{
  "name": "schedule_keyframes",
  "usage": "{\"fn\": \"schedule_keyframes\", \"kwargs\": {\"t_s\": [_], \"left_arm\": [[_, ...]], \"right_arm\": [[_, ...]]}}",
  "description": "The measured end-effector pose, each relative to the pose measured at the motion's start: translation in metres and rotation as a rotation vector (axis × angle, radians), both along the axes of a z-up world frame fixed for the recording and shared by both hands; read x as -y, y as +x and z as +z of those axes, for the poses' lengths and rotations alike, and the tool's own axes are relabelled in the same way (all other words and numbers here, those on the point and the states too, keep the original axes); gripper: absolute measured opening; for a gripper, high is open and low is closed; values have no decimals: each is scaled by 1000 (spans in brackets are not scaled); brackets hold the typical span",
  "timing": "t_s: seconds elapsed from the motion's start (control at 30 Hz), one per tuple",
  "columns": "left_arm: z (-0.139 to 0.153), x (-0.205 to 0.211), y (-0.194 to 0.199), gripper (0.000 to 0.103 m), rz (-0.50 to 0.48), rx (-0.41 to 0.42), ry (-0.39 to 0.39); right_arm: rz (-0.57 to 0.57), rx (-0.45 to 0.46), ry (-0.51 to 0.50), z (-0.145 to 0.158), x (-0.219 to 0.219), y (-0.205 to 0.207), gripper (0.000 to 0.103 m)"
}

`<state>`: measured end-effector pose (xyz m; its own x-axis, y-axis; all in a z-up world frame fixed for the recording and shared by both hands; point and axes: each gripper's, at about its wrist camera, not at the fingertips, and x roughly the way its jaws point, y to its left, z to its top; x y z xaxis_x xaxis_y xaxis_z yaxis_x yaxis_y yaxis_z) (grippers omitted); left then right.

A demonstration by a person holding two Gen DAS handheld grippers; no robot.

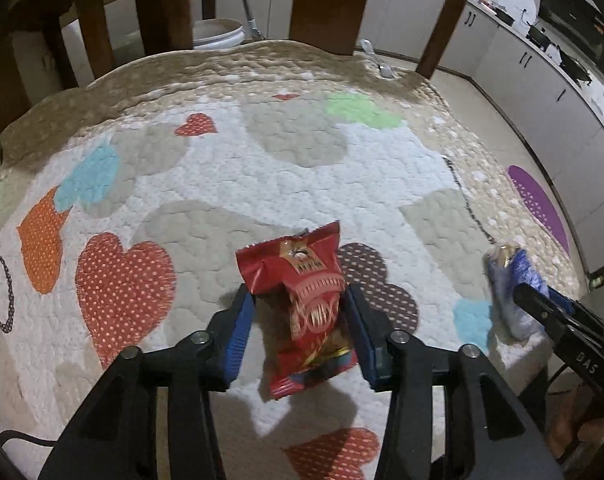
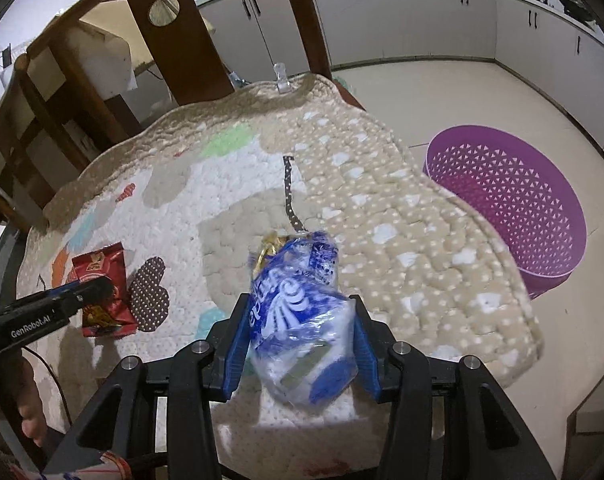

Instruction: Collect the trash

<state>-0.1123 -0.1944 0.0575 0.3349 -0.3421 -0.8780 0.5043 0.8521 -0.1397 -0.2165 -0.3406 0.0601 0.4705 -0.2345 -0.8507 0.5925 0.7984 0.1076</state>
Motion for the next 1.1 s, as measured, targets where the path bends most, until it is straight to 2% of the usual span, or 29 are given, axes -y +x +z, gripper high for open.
{"fn": "schedule_keyframes", "kwargs": {"t_s": [0.33,0.43,0.6,0.67,0.77,0.93,1.1], "left_arm": [[-20,4,5,65,-14,-27,-8],[-24,3,7,73,-27,-38,-31],[-27,4,2,92,-37,-29,-92],[-29,4,0,97,-40,-30,-114],[-30,6,-3,102,-53,-38,-106],[-31,7,-4,103,-65,-45,-107],[-31,11,-6,103,-69,-27,-75]], "right_arm": [[-3,-28,0,-13,4,5,59],[-8,-28,6,-17,8,8,61],[6,-23,0,-21,6,11,69],[8,-20,0,-22,5,11,72],[-4,12,23,-22,6,9,76],[-17,92,68,-23,9,1,85],[-1,49,55,-23,6,6,85]]}}
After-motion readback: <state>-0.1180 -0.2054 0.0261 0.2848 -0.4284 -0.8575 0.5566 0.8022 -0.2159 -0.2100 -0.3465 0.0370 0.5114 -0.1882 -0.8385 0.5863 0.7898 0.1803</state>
